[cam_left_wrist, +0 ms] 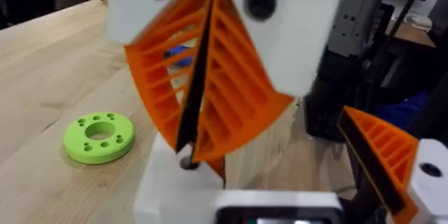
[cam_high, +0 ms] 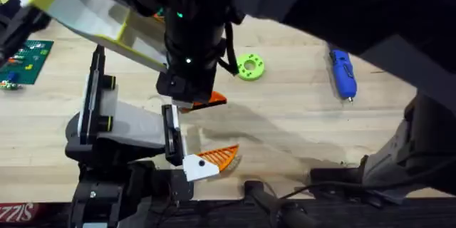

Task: Pick up the gripper from the table and insert it into the empty holder that is missing its gripper. Then pick up a screw, insert it into the mounting hole, and use the screwdriver to tighten it. Finally, clean up the table by picking up the vegetable and placing it into the bucket.

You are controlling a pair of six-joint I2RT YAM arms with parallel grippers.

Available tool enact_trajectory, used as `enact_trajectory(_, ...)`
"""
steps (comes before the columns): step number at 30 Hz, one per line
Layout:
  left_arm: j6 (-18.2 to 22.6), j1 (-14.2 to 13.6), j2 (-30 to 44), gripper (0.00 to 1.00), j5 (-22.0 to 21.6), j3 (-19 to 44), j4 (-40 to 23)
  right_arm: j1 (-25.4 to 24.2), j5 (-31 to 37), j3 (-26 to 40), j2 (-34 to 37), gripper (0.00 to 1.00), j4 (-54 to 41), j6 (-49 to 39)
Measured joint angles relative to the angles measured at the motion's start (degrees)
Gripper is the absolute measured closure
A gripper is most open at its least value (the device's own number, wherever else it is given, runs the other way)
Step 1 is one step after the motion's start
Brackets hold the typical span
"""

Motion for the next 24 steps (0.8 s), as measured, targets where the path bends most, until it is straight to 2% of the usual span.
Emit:
enact_trajectory(12, -2.18, 0.0, 0.39, 0.011, 0.2, -0.04, -0.09, -0.11, -0.13, 0.0, 2.52, 0.979, -0.13, 0.08)
enact_trajectory(13, -2.16, 0.0, 0.39, 0.011, 0.2, -0.04, -0.09, -0.12, -0.11, 0.0, 2.52, 0.916, -0.15, 0.27)
enact_trajectory(20, -1.59, 0.0, 0.26, 0.011, 0.2, -0.04, -0.02, -0.31, 0.15, -0.04, 3.16, 0.11, -1.21, 0.2)
enact_trajectory(21, -1.46, 0.0, 0.26, 0.011, 0.2, -0.04, -0.02, -0.4, 0.25, -0.07, 3.21, 0.051, -1.3, 0.19)
enact_trajectory(24, -1.24, 0.0, 0.27, 0.011, 0.19, -0.04, -0.02, -0.5, 0.31, -0.22, 3.27, 0.008, -1.28, -0.03)
